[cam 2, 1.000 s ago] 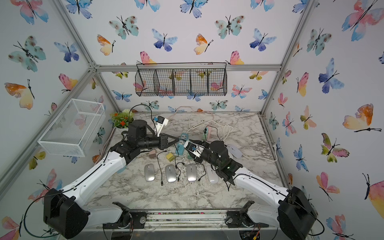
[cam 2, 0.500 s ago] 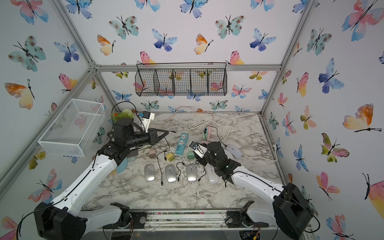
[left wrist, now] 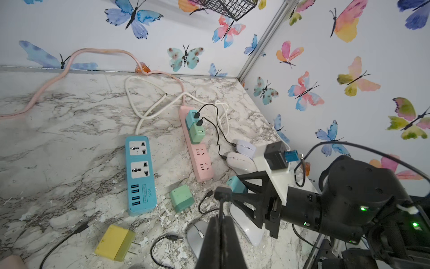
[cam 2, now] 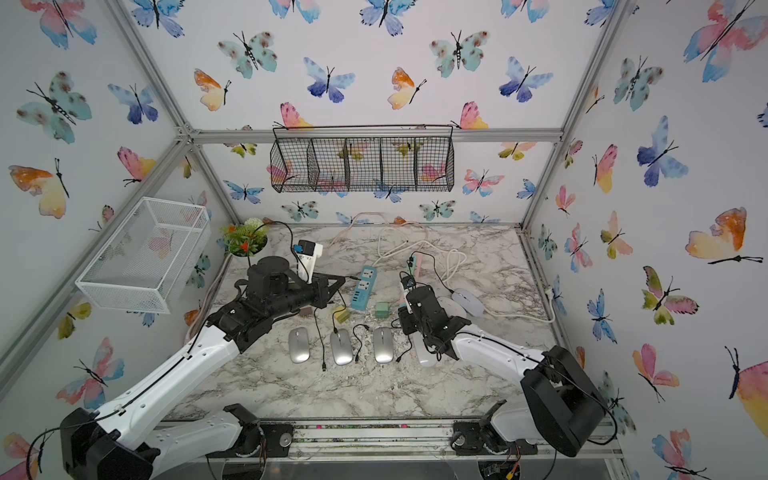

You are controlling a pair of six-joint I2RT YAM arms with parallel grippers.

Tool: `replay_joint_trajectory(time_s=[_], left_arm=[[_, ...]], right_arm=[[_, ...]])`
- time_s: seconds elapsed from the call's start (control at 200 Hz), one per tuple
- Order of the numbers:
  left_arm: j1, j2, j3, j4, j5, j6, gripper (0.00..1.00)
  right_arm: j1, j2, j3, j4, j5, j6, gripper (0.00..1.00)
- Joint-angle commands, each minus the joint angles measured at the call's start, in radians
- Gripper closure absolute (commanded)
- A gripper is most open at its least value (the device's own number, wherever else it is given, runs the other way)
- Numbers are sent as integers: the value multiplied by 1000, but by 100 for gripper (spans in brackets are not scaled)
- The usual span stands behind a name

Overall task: Unplug the wireless mouse
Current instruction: Place the plug at the center of the board.

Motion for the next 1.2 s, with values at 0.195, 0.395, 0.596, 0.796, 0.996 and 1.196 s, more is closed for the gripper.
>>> replay_joint_trajectory(time_s=[0.195, 0.395, 0.596, 0.796, 0.996, 1.196], left_arm=[[-71, -2, -36, 61, -134, -56, 100], [-71, -33, -47, 43, -170, -53, 100], [-71, -42, -58, 43, -171, -54, 100], [-71, -46, -58, 43, -171, -56, 100], [-63, -60, -71, 60, -169, -89, 100], [-30, -42, -87, 177, -41, -150, 100]], right_arm=[[-87, 141, 53, -11, 4, 88, 99], [-92, 206, 78, 0, -15, 77, 88], [-94, 247, 96, 0, -2, 60, 63], [-94, 252, 96, 10, 0, 54, 38], [-94, 152, 64, 4, -13, 47, 33], [-92, -131, -107, 218, -395, -64, 31]])
